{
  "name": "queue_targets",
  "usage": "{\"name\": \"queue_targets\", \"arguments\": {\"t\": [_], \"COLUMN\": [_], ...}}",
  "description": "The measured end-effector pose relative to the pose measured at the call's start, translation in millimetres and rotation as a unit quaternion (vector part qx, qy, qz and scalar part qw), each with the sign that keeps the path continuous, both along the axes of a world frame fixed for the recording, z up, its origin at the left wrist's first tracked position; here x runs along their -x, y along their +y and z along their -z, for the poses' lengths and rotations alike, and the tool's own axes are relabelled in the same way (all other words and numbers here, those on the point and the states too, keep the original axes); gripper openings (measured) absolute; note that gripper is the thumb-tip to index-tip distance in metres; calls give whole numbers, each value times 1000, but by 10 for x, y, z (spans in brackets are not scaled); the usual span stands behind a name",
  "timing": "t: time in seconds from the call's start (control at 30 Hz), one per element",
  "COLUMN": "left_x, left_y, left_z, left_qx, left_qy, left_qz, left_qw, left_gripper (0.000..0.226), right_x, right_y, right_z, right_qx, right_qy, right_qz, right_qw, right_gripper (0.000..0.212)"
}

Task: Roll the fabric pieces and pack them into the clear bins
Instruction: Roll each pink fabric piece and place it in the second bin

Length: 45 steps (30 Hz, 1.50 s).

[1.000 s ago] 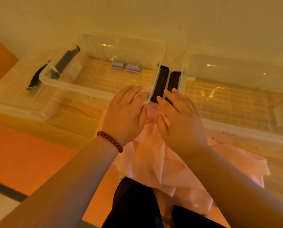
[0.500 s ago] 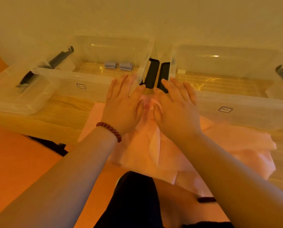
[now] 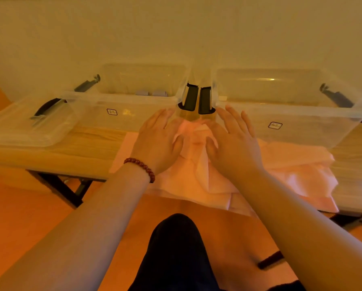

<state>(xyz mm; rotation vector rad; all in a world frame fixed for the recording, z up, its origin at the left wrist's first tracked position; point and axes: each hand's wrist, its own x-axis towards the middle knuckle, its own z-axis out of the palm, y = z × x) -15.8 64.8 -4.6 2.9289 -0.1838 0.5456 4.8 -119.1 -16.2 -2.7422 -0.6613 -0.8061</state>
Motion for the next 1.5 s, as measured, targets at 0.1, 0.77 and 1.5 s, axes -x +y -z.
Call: {"name": "queue_targets", "arguments": {"t": [0.1, 0.77, 1.5], "left_x": [58, -540, -325], "left_y": [-60, -261, -403], "left_z": [58, 220, -544], "left_qx": [-2, 316, 527], "left_qy": [39, 70, 103], "left_qz": [6, 54, 71], "left_qw": [999, 945, 841], "left_gripper": [47, 18, 24], "right_x": [112, -138, -100], "right_y": [-74, 5, -293], "right_z": [4, 141, -585], "right_qx": [-8, -144, -262], "right_qy": [51, 120, 55], "right_qz": [12, 30, 7], "right_qw": [999, 982, 964], "right_gripper": [35, 37, 23]}}
